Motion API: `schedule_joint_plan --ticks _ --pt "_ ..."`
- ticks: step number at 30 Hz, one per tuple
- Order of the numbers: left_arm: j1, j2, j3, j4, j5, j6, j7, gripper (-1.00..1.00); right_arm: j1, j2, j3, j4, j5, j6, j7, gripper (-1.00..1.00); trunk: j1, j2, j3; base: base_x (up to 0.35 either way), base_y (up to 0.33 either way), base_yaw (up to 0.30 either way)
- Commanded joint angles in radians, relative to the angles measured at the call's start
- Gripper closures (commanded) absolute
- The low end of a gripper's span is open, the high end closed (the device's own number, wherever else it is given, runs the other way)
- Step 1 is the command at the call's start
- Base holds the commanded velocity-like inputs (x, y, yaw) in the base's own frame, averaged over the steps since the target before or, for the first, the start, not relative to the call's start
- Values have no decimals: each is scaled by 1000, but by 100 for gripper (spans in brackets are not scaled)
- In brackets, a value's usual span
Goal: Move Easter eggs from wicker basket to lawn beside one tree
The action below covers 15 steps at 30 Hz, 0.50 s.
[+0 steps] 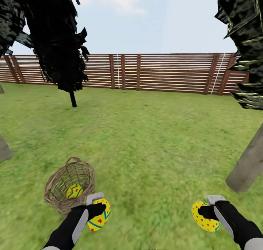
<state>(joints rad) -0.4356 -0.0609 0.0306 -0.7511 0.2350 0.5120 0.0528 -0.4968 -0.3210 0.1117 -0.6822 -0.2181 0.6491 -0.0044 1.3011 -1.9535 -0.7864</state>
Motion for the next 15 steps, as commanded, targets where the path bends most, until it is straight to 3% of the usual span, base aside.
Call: schedule_joint_plan --ticks 1,5,15 --pt "0 -2 3 -2 10 7 6 100 0 -1 5 0 -4 4 0 100 0 0 -1 0 -298 -300" --pt "0 -13 3 -1 9 -1 6 100 -1 -1 5 0 -4 4 0 100 0 0 -1 0 -298 -300" --pt "0 -14 3 -1 9 -7 6 100 -1 -3 5 0 -4 4 0 100 0 0 -1 0 -298 -300"
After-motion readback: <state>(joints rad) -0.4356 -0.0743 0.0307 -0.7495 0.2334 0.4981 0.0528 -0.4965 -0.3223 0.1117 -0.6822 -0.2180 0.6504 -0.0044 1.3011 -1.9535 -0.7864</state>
